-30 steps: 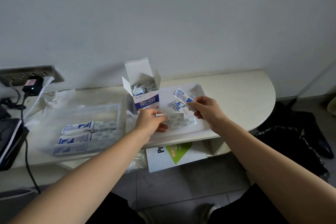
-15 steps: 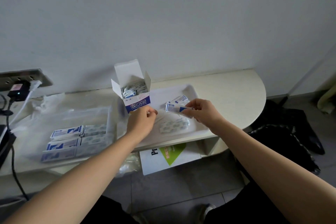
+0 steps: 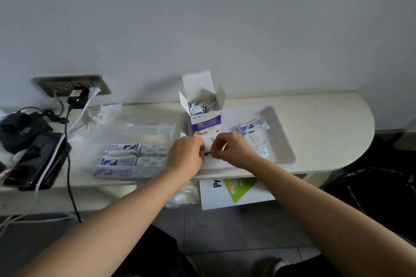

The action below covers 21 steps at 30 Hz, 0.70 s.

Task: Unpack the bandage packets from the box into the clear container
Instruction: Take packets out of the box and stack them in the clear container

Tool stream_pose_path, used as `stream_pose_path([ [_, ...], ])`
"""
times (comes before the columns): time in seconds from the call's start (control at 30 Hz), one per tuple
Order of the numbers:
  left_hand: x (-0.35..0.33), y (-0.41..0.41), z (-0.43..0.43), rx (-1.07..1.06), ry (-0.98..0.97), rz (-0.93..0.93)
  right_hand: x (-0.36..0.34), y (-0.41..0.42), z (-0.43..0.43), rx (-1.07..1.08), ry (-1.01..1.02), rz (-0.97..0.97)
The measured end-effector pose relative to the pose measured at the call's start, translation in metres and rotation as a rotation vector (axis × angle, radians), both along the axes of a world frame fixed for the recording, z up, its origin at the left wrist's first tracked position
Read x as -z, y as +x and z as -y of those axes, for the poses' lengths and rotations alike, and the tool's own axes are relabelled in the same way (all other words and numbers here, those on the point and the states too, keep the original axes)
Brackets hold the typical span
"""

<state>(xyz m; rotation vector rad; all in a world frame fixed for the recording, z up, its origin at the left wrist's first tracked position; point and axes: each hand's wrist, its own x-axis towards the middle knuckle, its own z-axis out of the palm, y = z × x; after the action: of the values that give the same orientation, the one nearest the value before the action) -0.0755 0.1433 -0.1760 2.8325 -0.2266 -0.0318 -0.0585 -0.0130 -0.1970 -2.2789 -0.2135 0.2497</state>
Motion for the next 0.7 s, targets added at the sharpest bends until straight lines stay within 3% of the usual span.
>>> stream_pose_path([
  [0.33, 0.005, 0.008, 0.0, 0.033, 0.118, -0.095, 0.006, 0.001, 0.003, 0.02, -0.073, -0.015],
  [0.5, 0.0, 0.01, 0.009, 0.049, 0.267, -0.202, 0.006, 0.0, 0.007, -0.023, -0.03, -0.092],
  [0.7, 0.001, 0.014, 0.012, 0.108, 0.502, -0.177, -0.005, 0.011, 0.039, 0.1, -0.025, 0.009],
])
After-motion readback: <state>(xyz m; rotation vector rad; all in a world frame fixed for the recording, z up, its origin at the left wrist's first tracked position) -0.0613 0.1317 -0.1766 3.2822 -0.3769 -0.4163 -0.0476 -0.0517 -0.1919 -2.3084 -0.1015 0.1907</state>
